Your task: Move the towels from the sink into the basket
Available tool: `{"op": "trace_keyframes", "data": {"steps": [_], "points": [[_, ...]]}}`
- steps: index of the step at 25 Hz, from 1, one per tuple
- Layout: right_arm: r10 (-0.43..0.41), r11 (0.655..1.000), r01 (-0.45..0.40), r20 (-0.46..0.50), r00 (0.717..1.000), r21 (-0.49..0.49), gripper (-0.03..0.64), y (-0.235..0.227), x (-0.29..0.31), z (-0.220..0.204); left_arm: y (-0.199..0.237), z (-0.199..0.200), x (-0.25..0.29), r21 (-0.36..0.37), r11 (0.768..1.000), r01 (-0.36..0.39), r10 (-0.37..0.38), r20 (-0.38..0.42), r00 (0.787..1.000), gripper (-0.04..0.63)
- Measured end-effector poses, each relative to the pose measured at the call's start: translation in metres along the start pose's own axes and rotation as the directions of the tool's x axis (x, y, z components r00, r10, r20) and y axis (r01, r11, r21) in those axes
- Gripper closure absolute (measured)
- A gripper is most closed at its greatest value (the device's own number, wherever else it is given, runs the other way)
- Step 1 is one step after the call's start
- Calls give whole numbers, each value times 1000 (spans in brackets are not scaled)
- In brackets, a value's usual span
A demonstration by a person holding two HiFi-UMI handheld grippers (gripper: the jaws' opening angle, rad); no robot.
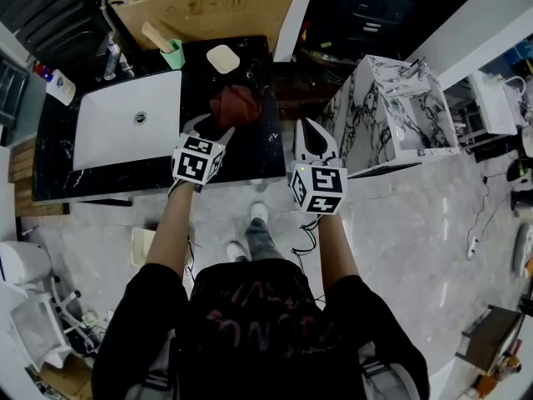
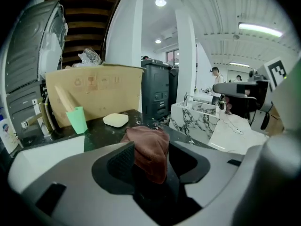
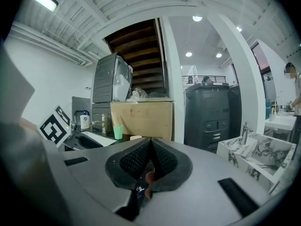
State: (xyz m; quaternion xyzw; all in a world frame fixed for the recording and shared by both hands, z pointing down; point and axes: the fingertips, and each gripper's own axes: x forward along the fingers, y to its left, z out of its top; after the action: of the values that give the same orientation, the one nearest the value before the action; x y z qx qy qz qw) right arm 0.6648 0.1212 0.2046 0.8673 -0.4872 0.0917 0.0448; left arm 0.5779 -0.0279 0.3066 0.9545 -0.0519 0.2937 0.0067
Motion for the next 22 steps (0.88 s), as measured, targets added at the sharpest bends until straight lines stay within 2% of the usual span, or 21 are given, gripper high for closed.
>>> {"op": "trace_keyframes", "data": {"steps": [3,6,15,22], "points": [[-5,1000,5,-15,1000,-4,601,-8,-3,-8,3,-19,22,2,1000,8,-8,-87,996,357],[-18,1000,18,-24,1000,-6,601,-18,-3,-11,5,-21,31,-6,1000,5,-6,-120,993,360],[-14,1000,14,-28,1000,2,601,-27,2,-15,6,-18,35,0,1000,-30,29,-121,992,513],[17,1000,-17,-24,1000,7,601,-23,7,-13,3,-5,24,-21,999,-50,48,-82,995,538]]}}
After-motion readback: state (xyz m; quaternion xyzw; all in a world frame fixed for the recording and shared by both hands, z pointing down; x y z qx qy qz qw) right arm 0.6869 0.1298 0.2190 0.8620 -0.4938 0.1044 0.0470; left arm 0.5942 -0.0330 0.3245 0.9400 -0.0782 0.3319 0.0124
